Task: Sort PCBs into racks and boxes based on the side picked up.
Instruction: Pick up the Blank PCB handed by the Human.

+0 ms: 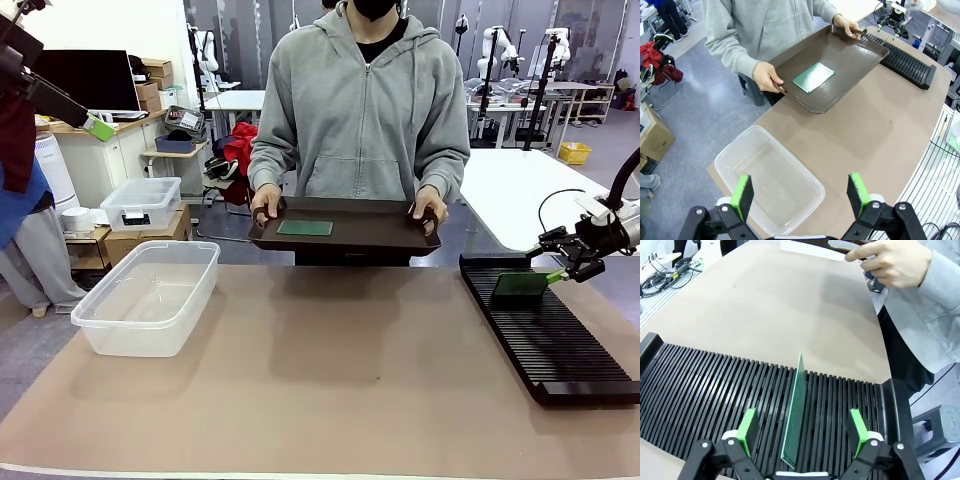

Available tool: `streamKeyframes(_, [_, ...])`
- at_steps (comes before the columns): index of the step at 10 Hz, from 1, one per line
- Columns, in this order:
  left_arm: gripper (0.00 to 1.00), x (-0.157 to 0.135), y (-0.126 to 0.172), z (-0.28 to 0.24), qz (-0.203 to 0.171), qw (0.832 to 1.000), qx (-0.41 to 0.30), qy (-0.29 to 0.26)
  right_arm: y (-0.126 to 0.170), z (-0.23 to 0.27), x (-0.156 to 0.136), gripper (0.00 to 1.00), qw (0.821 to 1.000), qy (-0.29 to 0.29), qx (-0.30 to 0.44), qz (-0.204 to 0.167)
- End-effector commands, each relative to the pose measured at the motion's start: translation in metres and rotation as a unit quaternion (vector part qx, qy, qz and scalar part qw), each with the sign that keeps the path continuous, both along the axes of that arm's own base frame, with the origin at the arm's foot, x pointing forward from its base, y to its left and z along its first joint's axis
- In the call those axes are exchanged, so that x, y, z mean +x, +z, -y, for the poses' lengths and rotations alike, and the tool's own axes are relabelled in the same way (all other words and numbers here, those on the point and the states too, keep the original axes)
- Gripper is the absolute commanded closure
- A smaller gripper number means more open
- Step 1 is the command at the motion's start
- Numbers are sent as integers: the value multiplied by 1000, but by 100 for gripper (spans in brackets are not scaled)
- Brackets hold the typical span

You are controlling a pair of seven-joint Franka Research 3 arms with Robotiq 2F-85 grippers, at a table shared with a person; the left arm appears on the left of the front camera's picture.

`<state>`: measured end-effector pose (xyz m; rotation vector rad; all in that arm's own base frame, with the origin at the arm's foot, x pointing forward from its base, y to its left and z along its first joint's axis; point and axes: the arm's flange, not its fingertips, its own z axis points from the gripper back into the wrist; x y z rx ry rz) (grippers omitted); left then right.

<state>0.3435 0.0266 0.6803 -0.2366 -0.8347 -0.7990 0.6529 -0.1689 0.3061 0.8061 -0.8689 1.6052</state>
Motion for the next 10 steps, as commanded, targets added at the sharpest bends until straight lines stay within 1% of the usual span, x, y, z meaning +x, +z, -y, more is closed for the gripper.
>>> streamKeyframes(1, [0, 0, -2, -1, 3, 1000, -4, -1, 1, -1, 0, 7, 1000, 1, 0, 1])
streamKeyframes(4, [0, 0, -2, -1, 3, 1000, -4, -1, 0, 0, 0, 7, 1000, 0, 0, 0])
streamKeyframes(6, [0, 0, -2, -1, 3, 1000, -4, -1, 53, -17, -23, 7, 999, 11, -21, 48])
streamKeyframes(7, [0, 0, -2, -1, 3, 1000, -4, -1, 86, -25, -36, 7, 997, 50, -22, 60])
streamKeyframes(9, [0, 0, -2, -1, 3, 1000, -4, -1, 127, -36, -46, 7, 997, 56, -22, 47])
streamKeyframes(10, [0, 0, -2, -1, 3, 1000, -4, -1, 143, -39, -47, 7, 999, 45, -3, 14])
